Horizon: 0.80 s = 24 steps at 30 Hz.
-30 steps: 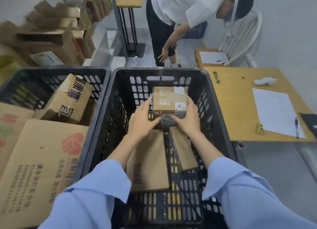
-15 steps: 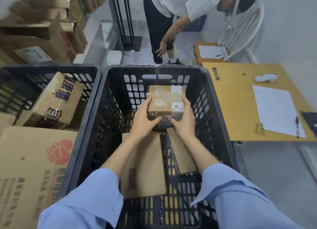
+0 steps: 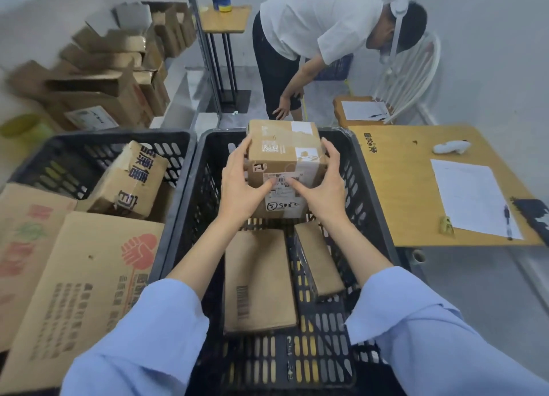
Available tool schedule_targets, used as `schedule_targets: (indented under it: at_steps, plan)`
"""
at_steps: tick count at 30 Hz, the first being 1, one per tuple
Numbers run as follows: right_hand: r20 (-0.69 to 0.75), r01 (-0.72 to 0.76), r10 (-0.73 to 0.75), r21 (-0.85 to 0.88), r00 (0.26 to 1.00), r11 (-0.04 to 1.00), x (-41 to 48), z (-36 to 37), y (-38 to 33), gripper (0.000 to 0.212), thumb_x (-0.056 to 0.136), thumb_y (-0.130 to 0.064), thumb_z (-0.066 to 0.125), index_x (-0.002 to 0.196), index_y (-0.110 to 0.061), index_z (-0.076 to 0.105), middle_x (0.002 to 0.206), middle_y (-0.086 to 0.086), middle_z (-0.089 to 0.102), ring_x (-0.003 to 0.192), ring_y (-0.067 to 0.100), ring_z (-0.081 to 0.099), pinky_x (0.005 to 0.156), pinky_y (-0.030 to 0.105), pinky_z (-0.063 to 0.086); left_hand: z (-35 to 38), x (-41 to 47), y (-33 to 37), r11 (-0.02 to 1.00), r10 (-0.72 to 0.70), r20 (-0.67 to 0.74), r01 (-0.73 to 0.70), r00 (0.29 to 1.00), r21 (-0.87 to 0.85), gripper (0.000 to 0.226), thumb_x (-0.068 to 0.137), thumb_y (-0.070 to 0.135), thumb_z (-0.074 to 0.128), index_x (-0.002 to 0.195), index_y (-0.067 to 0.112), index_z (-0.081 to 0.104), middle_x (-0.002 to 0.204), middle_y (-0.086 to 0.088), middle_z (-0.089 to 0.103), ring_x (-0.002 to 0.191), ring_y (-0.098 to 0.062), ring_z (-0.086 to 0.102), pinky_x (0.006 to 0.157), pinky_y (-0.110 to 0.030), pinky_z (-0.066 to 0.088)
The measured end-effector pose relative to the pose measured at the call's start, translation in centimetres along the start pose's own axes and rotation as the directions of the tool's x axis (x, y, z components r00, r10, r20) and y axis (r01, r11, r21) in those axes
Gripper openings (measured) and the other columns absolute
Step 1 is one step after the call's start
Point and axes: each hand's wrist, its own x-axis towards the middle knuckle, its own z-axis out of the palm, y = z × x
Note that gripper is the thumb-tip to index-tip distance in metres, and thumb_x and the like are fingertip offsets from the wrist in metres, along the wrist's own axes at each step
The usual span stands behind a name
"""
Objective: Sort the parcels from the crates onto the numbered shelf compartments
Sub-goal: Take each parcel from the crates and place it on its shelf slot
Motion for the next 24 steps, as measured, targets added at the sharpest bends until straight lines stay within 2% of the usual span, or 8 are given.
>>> schedule_targets:
  at_steps: [5,8,12,15,17,19,22,24]
  plan:
    - [-0.048,-0.004,0.008,0.092,0.999,0.996,-0.6,-1.2,-3.1,0.079,0.069,-0.035,0.088,0.123,-0.023,0.033,0.126,-0.005,0.059,0.112,0.007,0.056,0.101,0.043,0.049,-2.2,-0.8,2.4,0.997,-0.026,-0.068,0.021,0.997,-0.072,0.078,0.075,0.022,0.082,0.137,0.023,0.034,0.14,0.004,0.047,0.124,-0.017,0.049,0.099,-0.047,0.049]
    - [-0.067,0.017,-0.009,0.108,0.998,0.994,-1.7,-1.7,-4.9,0.072,0.07,-0.035,0.088,0.12,-0.017,0.04,0.122,-0.003,0.06,0.113,0.011,0.058,0.1,0.041,0.051,-3.6,-1.9,3.4,0.997,-0.019,-0.09,0.012,0.996,-0.078,0.072,0.076,0.024,0.082,0.131,0.026,0.036,0.137,0.006,0.05,0.125,-0.015,0.049,0.1,-0.048,0.048]
    - [-0.086,0.09,-0.08,0.117,0.993,0.989,-3.8,-2.0,-7.1,0.064,0.073,-0.039,0.086,0.116,-0.023,0.041,0.118,-0.009,0.058,0.109,0.005,0.057,0.097,0.034,0.052,-6.1,-3.8,4.6,0.993,0.044,-0.115,-0.056,0.992,-0.107,0.069,0.078,0.019,0.081,0.134,0.022,0.041,0.135,0.006,0.052,0.12,-0.005,0.052,0.091,-0.024,0.053]
    - [-0.071,0.136,-0.128,0.133,0.989,0.982,-5.2,-2.0,-8.7,0.066,0.075,-0.043,0.084,0.122,-0.023,0.043,0.124,-0.009,0.058,0.114,0.006,0.057,0.096,0.025,0.049,-8.3,-5.2,5.3,0.993,0.071,-0.134,-0.083,0.988,-0.088,0.07,0.078,0.018,0.08,0.137,0.024,0.042,0.134,0.004,0.051,0.116,0.001,0.052,0.082,-0.01,0.049]
    - [-0.056,0.161,-0.154,0.163,0.987,0.973,-6.0,-1.8,-9.8,0.067,0.076,-0.045,0.082,0.127,-0.026,0.044,0.126,-0.012,0.057,0.113,-0.002,0.055,0.091,0.011,0.044,-10.1,-6.1,5.9,0.992,0.068,-0.149,-0.083,0.986,-0.091,0.073,0.078,0.019,0.08,0.139,0.027,0.041,0.132,0.006,0.052,0.113,0.007,0.051,0.085,-0.014,0.05]
    - [-0.038,0.182,-0.178,0.18,0.983,0.967,-6.8,-1.2,-11.3,0.067,0.078,-0.046,0.08,0.131,-0.03,0.043,0.129,-0.013,0.056,0.113,-0.008,0.051,0.086,0.003,0.039,-11.9,-6.9,6.6,0.992,0.053,-0.156,-0.069,0.986,-0.103,0.077,0.079,0.019,0.08,0.143,0.03,0.038,0.137,0.005,0.048,0.121,-0.001,0.05,0.098,-0.033,0.051]
    - [-0.014,0.231,-0.233,0.223,0.972,0.947,-7.5,-0.1,-13.8,0.068,0.083,-0.044,0.077,0.139,-0.031,0.04,0.136,-0.003,0.051,0.119,-0.002,0.05,0.093,0.01,0.044,-14.5,-8.1,7.5,0.994,0.048,-0.184,-0.065,0.982,-0.085,0.084,0.08,0.022,0.08,0.15,0.028,0.033,0.14,0.003,0.043,0.127,-0.01,0.047,0.107,-0.041,0.045]
    - [0.029,0.25,-0.268,0.274,0.963,0.929,-7.7,0.8,-15.6,0.069,0.084,-0.044,0.075,0.141,-0.033,0.038,0.138,0.0,0.048,0.124,0.008,0.051,0.1,0.033,0.05,-16.4,-8.8,8.1,0.995,0.033,-0.216,-0.052,0.976,-0.081,0.09,0.08,0.024,0.081,0.153,0.029,0.028,0.142,0.0,0.04,0.13,-0.012,0.044,0.109,-0.041,0.043]
